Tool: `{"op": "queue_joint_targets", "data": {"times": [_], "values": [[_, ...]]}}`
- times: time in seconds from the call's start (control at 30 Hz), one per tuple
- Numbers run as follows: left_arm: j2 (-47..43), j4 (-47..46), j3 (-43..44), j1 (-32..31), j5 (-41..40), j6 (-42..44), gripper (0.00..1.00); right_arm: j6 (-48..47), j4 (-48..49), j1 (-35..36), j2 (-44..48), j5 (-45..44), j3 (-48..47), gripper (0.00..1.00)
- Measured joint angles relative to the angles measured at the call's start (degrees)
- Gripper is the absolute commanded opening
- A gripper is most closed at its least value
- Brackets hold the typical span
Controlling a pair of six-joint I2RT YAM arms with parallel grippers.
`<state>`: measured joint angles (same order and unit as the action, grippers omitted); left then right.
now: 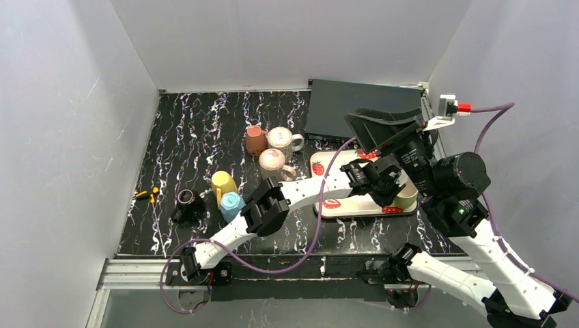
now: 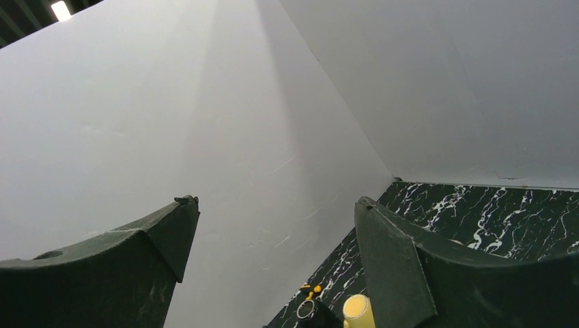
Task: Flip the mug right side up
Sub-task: Place the cup on the tray.
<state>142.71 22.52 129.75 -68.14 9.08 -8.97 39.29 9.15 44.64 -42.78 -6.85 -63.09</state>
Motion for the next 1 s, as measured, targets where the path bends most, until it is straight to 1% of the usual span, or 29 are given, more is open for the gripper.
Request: {"op": "queue_joint_targets", "data": {"times": [0.1,0.27,0.47,0.57,0.7,0.8,0.9,1.0], "values": [[0.1,0.6,0.4,-0.3,-0.8,1.2,0.01,0.5,0.0,0.0,-0.1,0.2,0.0,0.92],[0.4,1.6,1.4,-0.4,-1.4,2.5,0.12,1.2,0.0,0.0,-0.2,0.5,0.0,0.92],[0.5,2.3,2.7,-0.6,-2.6,4.9,0.32,1.5,0.0,0.0,-0.3,0.8,0.0,0.92],[0.5,1.7,4.0,-0.6,-2.7,5.6,0.39,1.7,0.0,0.0,-0.3,0.9,0.0,0.92],[0.5,1.3,4.4,-0.6,-2.2,5.5,0.44,2.2,0.0,0.0,-0.5,0.9,0.0,0.92],[0.5,1.3,4.4,-0.6,-2.0,5.1,0.50,2.6,0.0,0.0,-0.6,0.9,0.0,0.92],[0.5,1.4,4.4,-0.6,-2.0,4.8,0.53,2.8,0.0,0.0,-0.8,0.9,0.2,0.92],[0.5,1.2,4.1,-0.6,-1.4,4.0,0.59,3.0,0.0,0.0,-1.1,0.9,0.2,0.91]]}}
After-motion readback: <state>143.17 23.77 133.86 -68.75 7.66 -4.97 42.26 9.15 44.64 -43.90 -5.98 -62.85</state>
